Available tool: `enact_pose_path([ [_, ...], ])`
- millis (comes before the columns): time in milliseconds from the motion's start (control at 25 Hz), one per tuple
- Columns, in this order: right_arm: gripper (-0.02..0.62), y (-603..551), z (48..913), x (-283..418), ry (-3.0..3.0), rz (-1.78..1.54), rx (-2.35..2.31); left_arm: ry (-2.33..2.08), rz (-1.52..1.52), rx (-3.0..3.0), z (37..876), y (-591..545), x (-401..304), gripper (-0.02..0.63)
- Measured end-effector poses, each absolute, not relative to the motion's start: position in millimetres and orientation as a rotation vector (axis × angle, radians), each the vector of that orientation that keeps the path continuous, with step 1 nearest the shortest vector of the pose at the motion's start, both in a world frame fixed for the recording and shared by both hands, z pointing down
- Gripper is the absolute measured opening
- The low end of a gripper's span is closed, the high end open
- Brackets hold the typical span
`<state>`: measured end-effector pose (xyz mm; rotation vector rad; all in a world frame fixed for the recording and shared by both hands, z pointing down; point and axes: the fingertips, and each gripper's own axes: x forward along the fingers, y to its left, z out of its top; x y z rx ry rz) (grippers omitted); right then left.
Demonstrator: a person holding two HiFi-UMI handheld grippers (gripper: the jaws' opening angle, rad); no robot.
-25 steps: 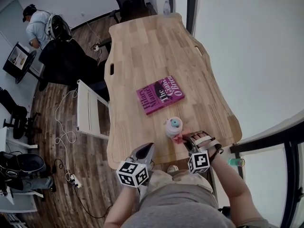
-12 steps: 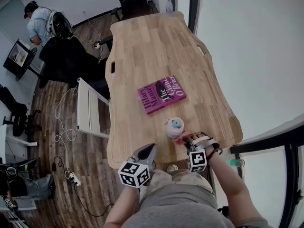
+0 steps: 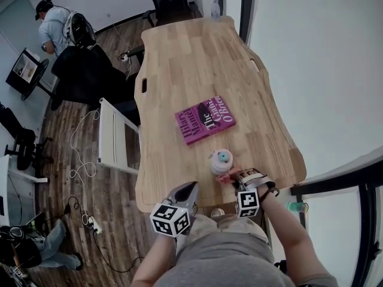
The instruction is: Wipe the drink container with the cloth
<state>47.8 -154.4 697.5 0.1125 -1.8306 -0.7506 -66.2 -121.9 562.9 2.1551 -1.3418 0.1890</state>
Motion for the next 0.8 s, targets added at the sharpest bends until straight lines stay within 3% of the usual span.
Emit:
enact_pose_path([
  [800,0.037,-162.5,579.5,64.8,-2.273,-0.379,0.481,-1.31,0.177,2.185,559.1,-131.2,-55.9,0.002],
])
